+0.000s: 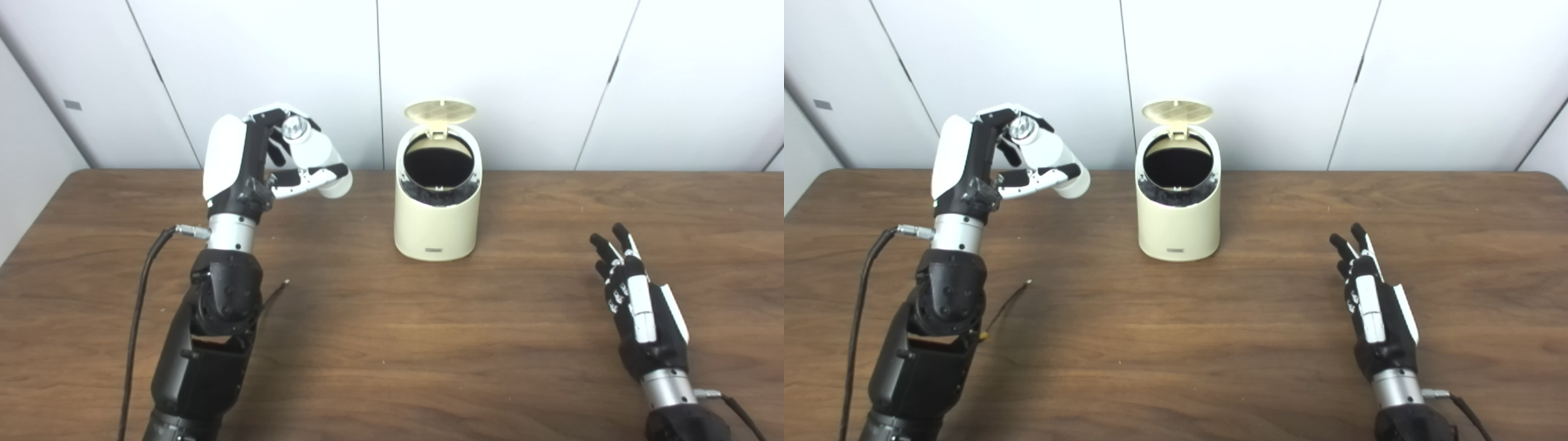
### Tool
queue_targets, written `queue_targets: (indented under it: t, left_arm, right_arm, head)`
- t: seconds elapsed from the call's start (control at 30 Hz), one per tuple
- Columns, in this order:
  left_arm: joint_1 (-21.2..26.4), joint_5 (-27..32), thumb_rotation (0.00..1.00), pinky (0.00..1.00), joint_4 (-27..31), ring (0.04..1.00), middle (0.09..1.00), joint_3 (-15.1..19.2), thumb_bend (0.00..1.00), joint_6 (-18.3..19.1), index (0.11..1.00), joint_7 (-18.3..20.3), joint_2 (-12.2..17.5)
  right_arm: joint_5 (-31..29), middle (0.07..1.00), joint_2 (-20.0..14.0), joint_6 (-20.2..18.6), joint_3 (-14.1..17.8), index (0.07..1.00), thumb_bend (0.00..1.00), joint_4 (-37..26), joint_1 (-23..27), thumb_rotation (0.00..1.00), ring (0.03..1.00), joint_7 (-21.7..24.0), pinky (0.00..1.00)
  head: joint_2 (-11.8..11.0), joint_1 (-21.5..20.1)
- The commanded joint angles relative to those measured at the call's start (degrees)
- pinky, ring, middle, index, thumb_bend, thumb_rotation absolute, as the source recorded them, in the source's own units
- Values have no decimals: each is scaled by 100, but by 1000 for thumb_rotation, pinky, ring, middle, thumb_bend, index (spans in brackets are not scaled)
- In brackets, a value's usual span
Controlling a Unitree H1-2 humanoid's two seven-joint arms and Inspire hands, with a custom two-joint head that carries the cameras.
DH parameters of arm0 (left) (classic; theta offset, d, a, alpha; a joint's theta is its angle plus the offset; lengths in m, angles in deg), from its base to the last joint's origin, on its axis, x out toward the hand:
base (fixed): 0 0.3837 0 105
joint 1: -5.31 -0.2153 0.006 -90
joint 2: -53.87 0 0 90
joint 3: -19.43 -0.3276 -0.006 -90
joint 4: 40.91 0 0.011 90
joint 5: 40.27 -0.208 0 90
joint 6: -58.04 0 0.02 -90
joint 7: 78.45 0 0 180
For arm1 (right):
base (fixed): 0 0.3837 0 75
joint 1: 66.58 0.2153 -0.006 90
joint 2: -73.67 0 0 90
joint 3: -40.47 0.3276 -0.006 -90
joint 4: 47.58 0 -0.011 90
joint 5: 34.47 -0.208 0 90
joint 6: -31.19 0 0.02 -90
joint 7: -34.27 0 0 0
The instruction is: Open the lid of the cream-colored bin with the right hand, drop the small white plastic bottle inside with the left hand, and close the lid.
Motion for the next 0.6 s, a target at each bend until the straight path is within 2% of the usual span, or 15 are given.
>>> queue_targets:
  t: [0.0, 0.2, 0.23, 0.37, 0.57]
  left_arm:
    - [273, -129, 0, 288, 160, 411, 519, -12, 470, -254, 503, -138, -41]
    - [290, -260, 0, 294, 135, 429, 539, -116, 469, -568, 489, -293, -305]
    - [292, -267, 0, 311, 111, 429, 529, -128, 472, -661, 486, -325, -342]
    - [321, -302, 0, 318, 22, 425, 520, -119, 472, -924, 491, -468, -486]
    - [400, -384, 0, 290, 33, 421, 540, -159, 468, -915, 501, -475, -716]
  right_arm:
    - [-81, 920, 174, 372, -68, 991, 640, 372, -62, 902, 982, 17, 1000]
    - [-3, 907, 200, 472, -62, 978, 669, 498, -42, 894, 968, -54, 985]
    - [16, 910, 185, 520, -71, 983, 663, 537, -41, 905, 968, -42, 985]
    - [27, 905, 180, 562, -78, 989, 643, 585, -55, 916, 963, -40, 980]
    - [45, 919, 173, 512, -91, 995, 642, 605, -84, 919, 965, -35, 976]
  head:
    - [-28, -15]
    - [-142, -78]
    - [-215, -89]
    - [-268, -101]
    - [-302, -96]
